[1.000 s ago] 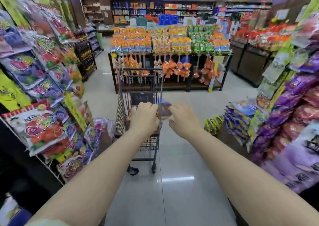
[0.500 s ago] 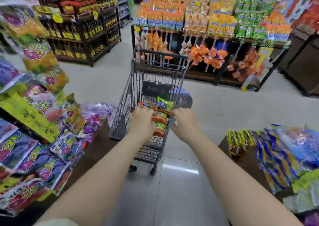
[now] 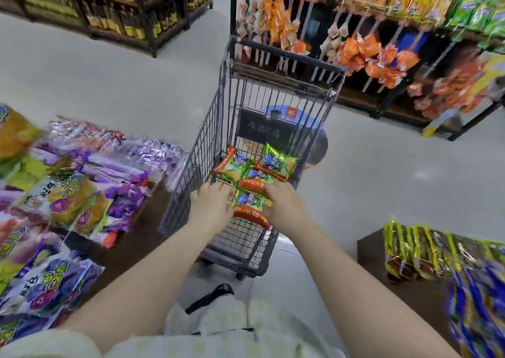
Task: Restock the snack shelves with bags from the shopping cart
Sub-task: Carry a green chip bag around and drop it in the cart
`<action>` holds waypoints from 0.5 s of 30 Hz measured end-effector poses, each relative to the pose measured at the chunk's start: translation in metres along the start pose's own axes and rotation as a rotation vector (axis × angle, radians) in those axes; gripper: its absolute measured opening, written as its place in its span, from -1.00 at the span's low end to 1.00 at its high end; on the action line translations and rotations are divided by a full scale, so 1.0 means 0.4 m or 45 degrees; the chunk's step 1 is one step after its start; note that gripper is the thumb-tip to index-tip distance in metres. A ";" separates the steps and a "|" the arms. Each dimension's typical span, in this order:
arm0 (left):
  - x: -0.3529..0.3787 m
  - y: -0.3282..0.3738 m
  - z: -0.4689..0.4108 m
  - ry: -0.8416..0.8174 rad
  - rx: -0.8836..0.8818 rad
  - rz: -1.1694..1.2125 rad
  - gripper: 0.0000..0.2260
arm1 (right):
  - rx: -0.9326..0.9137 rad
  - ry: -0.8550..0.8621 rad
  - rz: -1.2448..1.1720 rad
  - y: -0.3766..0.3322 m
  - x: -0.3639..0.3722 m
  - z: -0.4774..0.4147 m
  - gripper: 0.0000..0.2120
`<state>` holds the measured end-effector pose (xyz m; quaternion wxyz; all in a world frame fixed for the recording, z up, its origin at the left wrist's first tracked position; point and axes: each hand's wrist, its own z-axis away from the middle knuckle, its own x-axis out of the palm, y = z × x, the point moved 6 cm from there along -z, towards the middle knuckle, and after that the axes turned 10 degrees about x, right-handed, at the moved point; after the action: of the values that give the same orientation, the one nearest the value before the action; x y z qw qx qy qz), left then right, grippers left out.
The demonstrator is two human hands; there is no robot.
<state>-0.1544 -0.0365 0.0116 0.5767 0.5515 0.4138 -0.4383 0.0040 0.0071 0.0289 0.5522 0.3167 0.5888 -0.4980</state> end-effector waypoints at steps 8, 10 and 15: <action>0.151 -0.136 -0.197 -0.217 -0.226 0.160 -0.75 | 0.156 -0.291 -0.145 0.078 0.154 -0.236 -0.60; 0.204 -0.150 -0.214 -0.279 -0.291 0.232 -0.73 | 0.177 -0.402 -0.129 0.110 0.199 -0.294 -0.59; 0.321 -0.203 -0.239 -0.346 -0.596 0.376 -0.67 | 0.077 -0.669 -0.067 0.152 0.353 -0.457 -0.55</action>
<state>-0.1966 0.0521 -0.1388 0.7956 0.3942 0.3379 -0.3121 -0.0277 0.1716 -0.1412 0.6634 0.1774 0.4183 -0.5945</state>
